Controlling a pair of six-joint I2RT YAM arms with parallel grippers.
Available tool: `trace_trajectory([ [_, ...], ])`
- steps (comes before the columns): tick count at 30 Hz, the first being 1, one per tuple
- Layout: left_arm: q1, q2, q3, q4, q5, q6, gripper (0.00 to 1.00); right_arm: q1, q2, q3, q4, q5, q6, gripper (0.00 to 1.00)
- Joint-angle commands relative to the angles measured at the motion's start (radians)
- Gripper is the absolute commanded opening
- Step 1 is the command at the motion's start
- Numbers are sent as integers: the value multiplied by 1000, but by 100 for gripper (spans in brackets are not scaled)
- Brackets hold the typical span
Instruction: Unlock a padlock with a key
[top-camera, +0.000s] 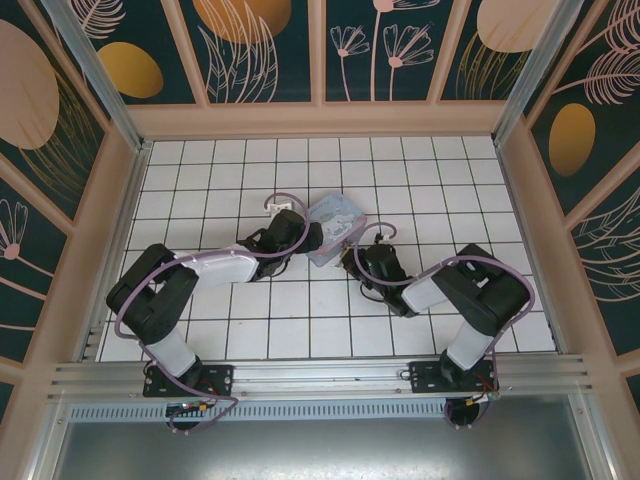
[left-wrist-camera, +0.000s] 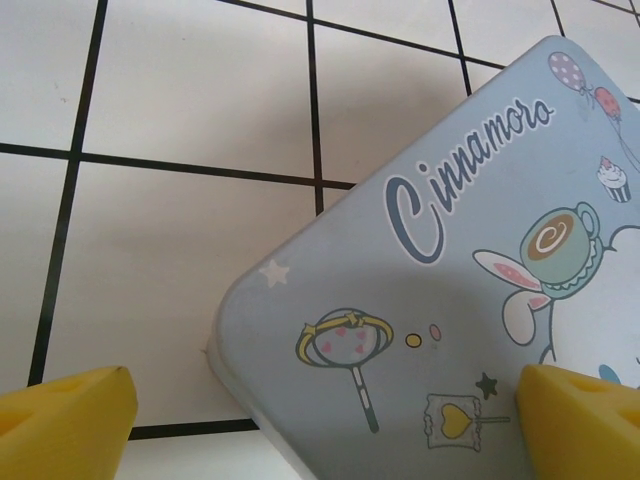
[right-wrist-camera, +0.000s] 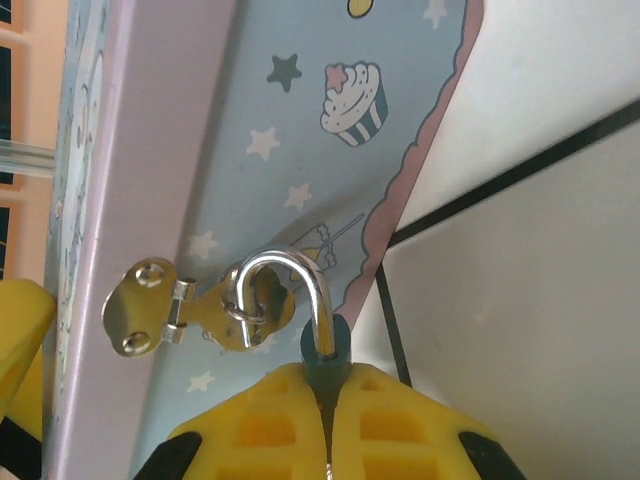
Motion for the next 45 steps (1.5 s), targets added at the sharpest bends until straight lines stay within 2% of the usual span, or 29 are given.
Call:
trace_trajectory([
  [1, 5, 66, -44, -185, -9, 28, 95, -48, -18, 32, -58, -15, -81, 0],
  [12, 4, 99, -21, -190, 4, 27, 93, -191, 30, 227, -269, -240, -356, 0],
  [18, 4, 105, -1, -204, 5, 29, 94, -218, 23, 268, -320, -271, -377, 0],
  [23, 5, 115, 73, -248, -2, 41, 98, -207, -92, 173, -319, -269, -349, 0],
  [28, 4, 124, 199, -327, -42, 66, 99, -147, -243, 73, -366, -255, -328, 0],
  [35, 4, 90, 325, -417, -64, 82, 99, 46, -387, -24, -396, -202, -240, 0],
  [40, 5, 45, 358, -450, -56, 81, 99, 187, -367, -55, -304, -162, -155, 0],
  [45, 5, -39, 336, -467, -48, 74, 99, 321, -252, 8, -246, -131, -120, 0],
])
